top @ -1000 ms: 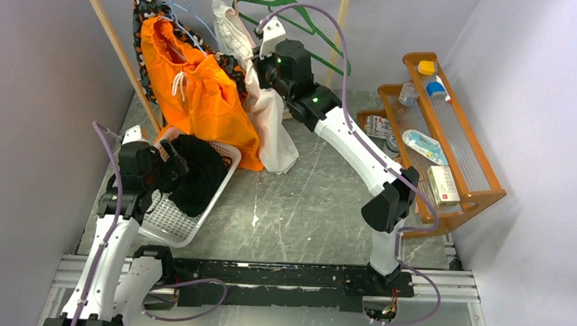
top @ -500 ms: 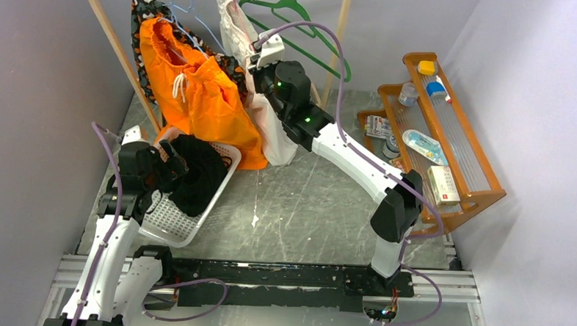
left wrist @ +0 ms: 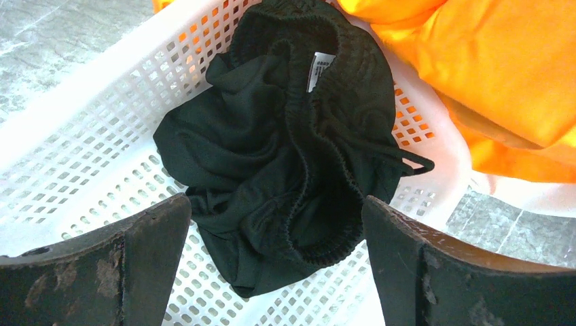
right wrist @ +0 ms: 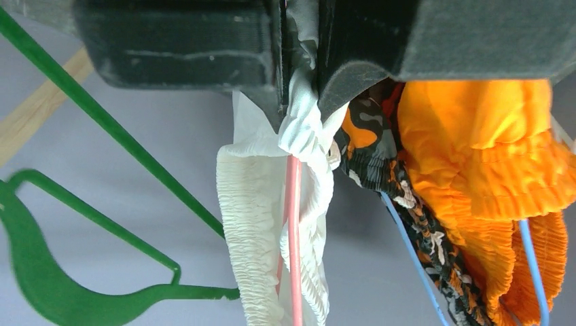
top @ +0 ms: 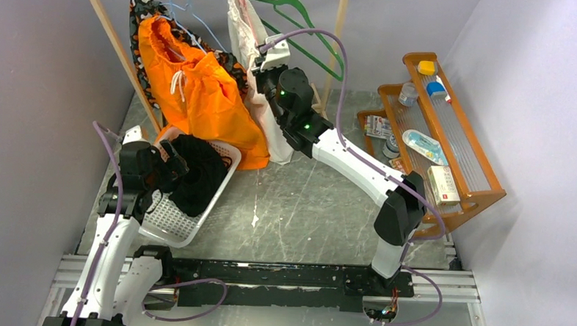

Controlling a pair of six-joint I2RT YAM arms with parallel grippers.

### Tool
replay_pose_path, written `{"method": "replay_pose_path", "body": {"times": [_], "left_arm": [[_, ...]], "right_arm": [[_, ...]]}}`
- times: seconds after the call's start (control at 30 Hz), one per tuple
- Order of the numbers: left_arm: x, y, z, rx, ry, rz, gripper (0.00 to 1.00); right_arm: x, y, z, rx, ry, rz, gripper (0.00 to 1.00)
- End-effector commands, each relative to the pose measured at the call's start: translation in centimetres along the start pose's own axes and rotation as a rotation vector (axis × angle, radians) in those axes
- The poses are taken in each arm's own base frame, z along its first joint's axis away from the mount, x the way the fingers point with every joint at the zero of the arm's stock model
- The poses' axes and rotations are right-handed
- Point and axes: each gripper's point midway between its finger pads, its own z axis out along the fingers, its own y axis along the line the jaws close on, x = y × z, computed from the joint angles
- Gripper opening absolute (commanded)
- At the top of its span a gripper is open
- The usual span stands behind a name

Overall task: Remove the shorts from the hanger
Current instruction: Pick up the hanger from the clothes rod.

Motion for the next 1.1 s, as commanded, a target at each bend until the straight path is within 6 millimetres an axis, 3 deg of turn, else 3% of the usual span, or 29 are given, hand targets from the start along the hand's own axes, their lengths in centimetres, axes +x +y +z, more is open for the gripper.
{"method": "replay_pose_path", "body": {"times": [0.0, 0.17, 0.37, 0.5, 0.77, 0.9, 0.97, 1.07], "left_arm": [[-0.2, -0.1, -0.2, 0.000, -0.008, -0.002, 0.99], [-0.2, 0.0, -0.2, -0.002, -0.010, -0.003, 0.99], [-0.2, 0.0, -0.2, -0.004, -0.011, -0.004, 1.00], [-0.2, 0.0, -0.2, -0.005, -0.009, -0.003, 1.00], [-0.3, -1.1, -0.5, 0.067, -0.015, 0.022, 0.99], [-0.3, -1.1, -0.8, 0.068, -0.020, 0.023, 0.99], [-0.3, -1.5, -1.3, 0.085, -0.008, 0.020, 1.00], [-1.8, -3.5, -3.5, 0.154, 0.006, -0.003, 1.00]], "right_arm": [[-7.1, -1.8, -1.3, 0.053, -0.181, 0.088, 0.00], [-7.4, -1.7, -1.7, 0.027, -0.127, 0.091, 0.00], [-4.5, -1.3, -2.6, -0.009, 0.003, 0.051, 0.00], [-3.5, -1.5, -4.5, -0.030, 0.076, 0.066, 0.00], [-4.2, -3.1, -8.5, -0.049, 0.173, 0.057, 0.00], [-2.3, -3.4, -10.7, -0.073, 0.257, 0.036, 0.00], [-1.2, -5.0, -12.1, 0.000, 0.296, 0.036, 0.00], [0.2, -6.1, -15.3, 0.027, 0.338, 0.094, 0.00]]}}
